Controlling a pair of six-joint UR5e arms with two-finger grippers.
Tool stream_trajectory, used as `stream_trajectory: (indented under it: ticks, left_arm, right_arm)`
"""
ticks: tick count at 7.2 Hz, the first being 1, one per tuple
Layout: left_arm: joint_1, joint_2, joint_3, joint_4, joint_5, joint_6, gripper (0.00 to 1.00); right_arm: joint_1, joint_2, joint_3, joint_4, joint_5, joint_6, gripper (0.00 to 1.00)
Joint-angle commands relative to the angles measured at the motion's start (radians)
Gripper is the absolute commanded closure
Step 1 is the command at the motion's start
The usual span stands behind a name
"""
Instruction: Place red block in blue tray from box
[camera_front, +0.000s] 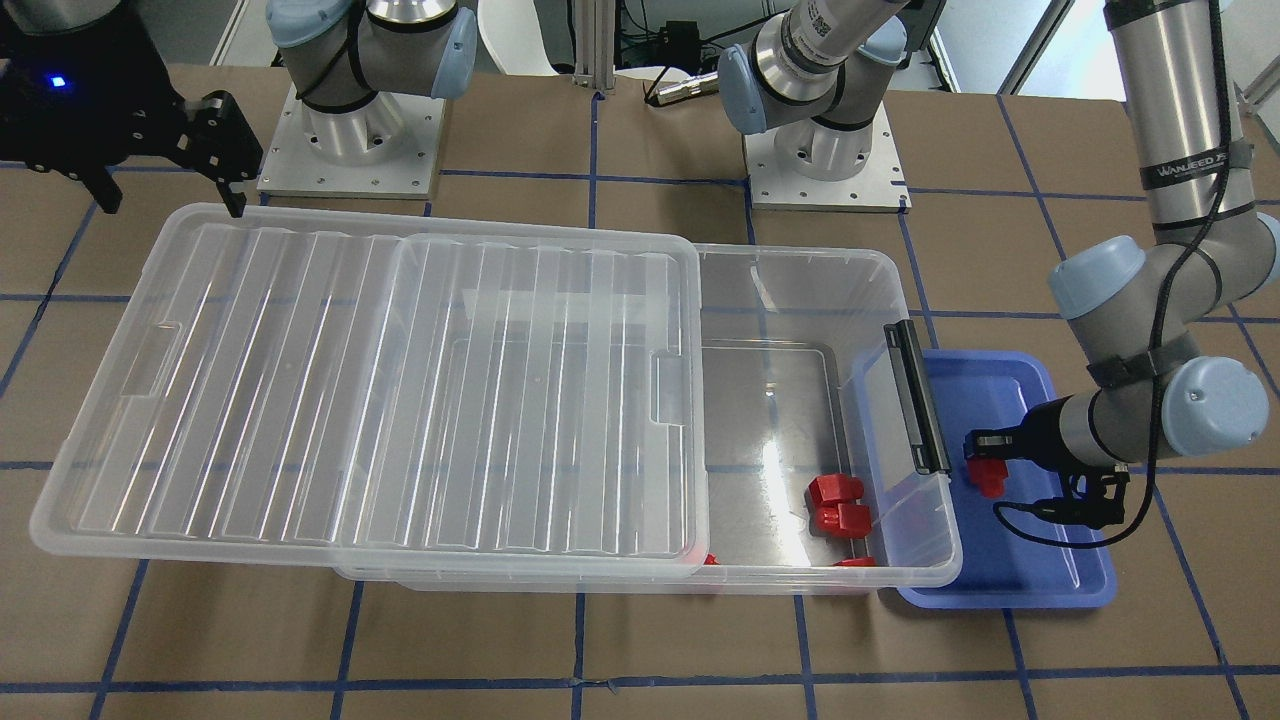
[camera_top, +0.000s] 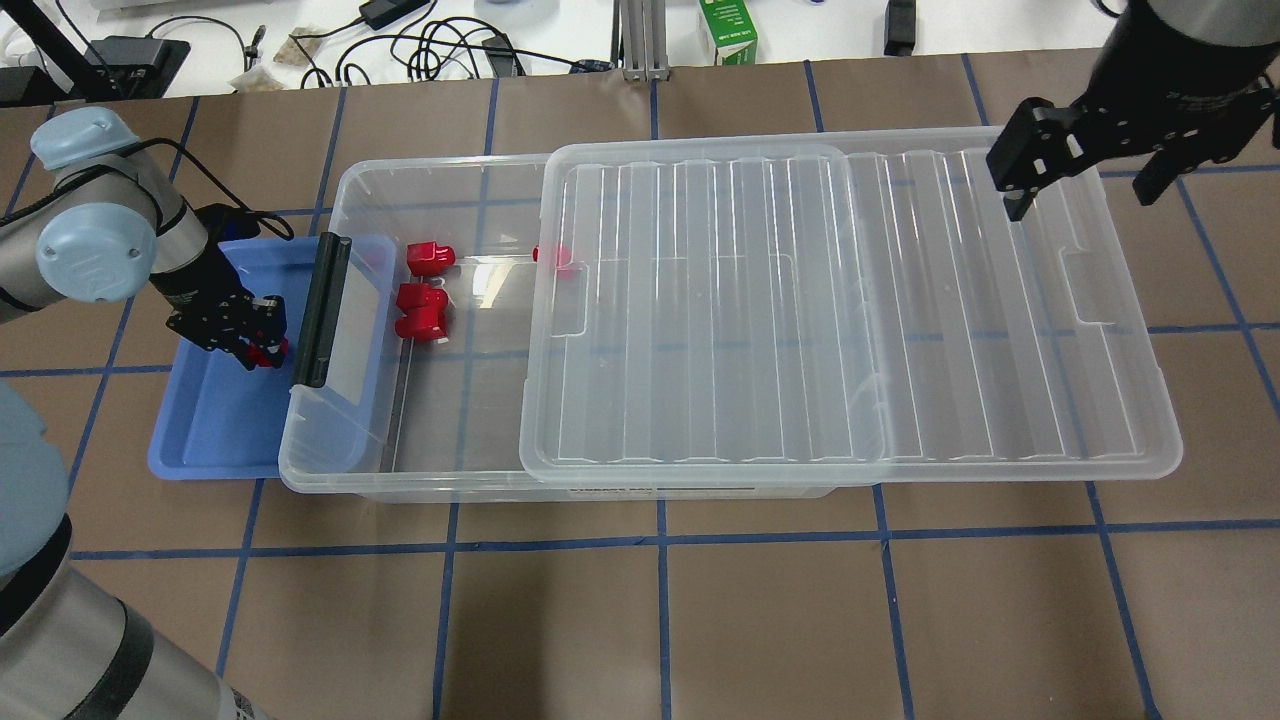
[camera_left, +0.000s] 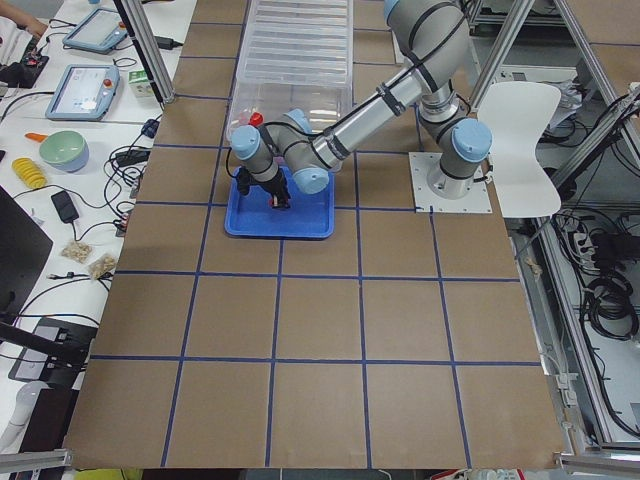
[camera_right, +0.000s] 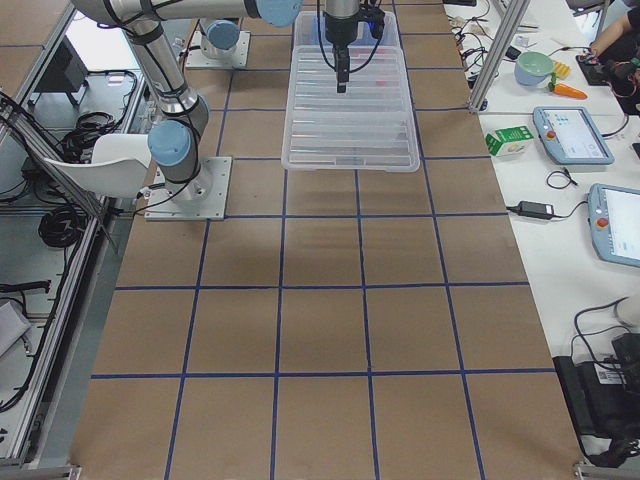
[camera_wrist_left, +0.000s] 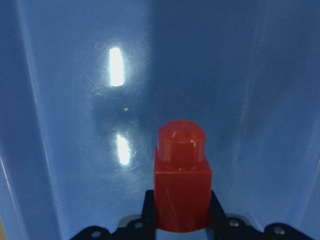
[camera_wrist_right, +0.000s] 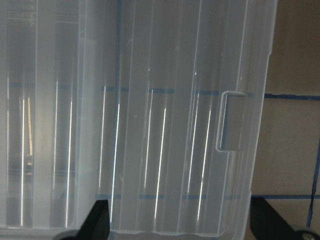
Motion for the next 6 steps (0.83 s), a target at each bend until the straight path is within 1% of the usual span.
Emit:
stream_trajectory:
  ticks: [1, 3, 4, 5, 6]
  left_arm:
    - [-0.002, -0.005, 0.000, -0.001, 0.002, -0.005, 0.01]
    - [-0.003, 0.007, 0.008, -0.014, 0.002, -0.002, 0.00]
    - [-0.015, 0.040, 0.010, -0.022, -0.001, -0.002, 0.00]
    - [-0.017, 0.079, 0.029, -0.039, 0.005, -0.004, 0.00]
    - [-0.017, 0.113, 0.086, -0.106, 0.002, -0.004, 0.00]
  right_arm:
    - [-0.163, -0.008, 0.001, 0.004, -0.004, -0.235, 0.00]
    - [-0.335, 0.002, 0.002, -0.005, 0.008, -0.505, 0.00]
    - [-0.400, 0.017, 0.022, -0.014, 0.013, -0.529, 0.00]
    - [-0.403, 0.075, 0.036, -0.052, 0.010, -0.496, 0.00]
    - [-0.404, 0.150, 0.038, -0.125, 0.010, -0.492, 0.00]
